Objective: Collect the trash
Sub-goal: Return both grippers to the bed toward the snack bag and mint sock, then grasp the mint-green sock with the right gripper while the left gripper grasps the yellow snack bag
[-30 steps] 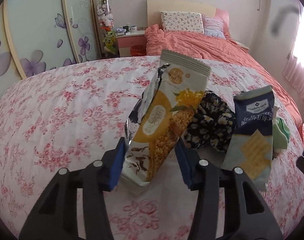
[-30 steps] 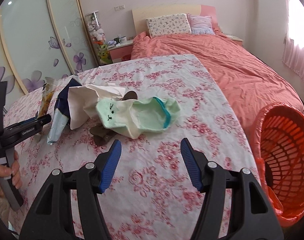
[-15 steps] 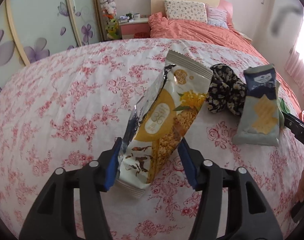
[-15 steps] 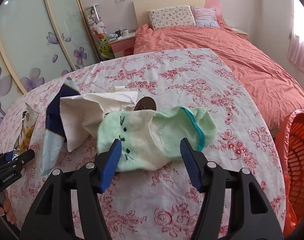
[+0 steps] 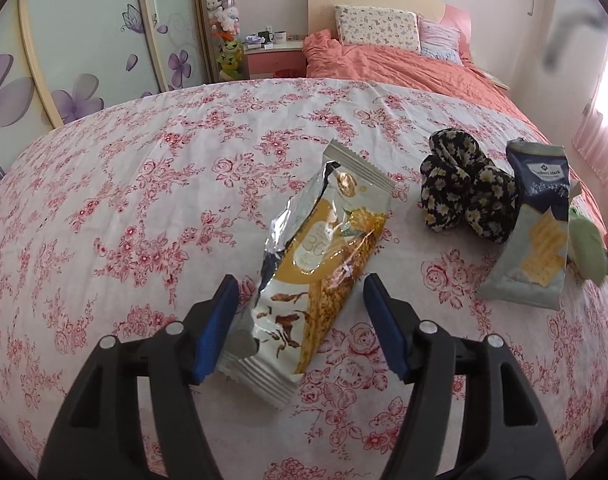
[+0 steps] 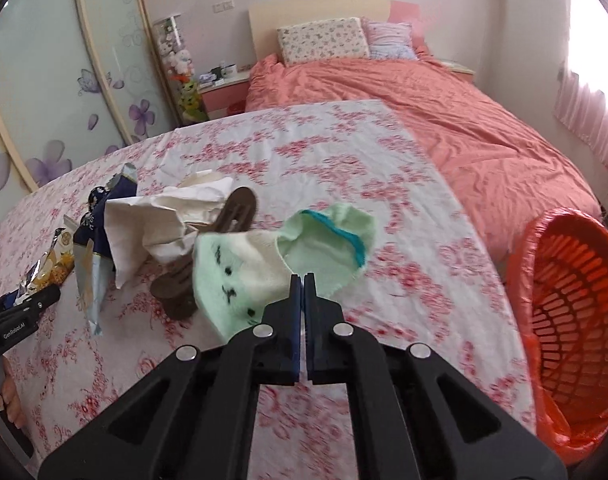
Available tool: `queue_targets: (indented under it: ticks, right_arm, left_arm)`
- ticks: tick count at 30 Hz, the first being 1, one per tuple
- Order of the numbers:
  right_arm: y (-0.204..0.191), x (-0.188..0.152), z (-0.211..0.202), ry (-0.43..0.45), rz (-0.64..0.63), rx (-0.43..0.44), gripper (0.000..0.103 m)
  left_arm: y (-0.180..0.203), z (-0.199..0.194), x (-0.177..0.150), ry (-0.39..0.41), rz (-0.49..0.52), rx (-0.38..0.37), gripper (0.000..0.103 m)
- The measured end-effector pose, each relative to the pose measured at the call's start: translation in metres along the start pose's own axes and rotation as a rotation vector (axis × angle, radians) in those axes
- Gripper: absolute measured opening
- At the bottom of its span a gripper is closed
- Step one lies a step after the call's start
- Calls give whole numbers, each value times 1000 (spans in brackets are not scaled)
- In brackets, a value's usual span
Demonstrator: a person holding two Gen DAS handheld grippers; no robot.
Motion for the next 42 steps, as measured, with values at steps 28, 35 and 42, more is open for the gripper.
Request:
queue_targets:
  ticks: [28, 35, 42]
  right_arm:
    - [-11, -4, 23, -54, 9, -58, 58]
    - [8, -7, 14, -48, 11, -58, 14]
    - [9, -9, 12, -56, 13, -51, 15]
  left_arm:
    - [-2, 3, 0, -7, -13, 3, 74]
    - [-2, 3, 1, -7, -14, 4, 74]
    - [-8, 5, -1, -13, -30, 25, 80]
Point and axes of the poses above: each gripper's, at about its wrist camera, not at the fingertips, and z roughly the way its jaws point, y to its right, x to its top, the point moved 1 cm from there along z, roughly the way its jaws point, and after that the axes turned 15 degrees about y, right-handed, at the moved point
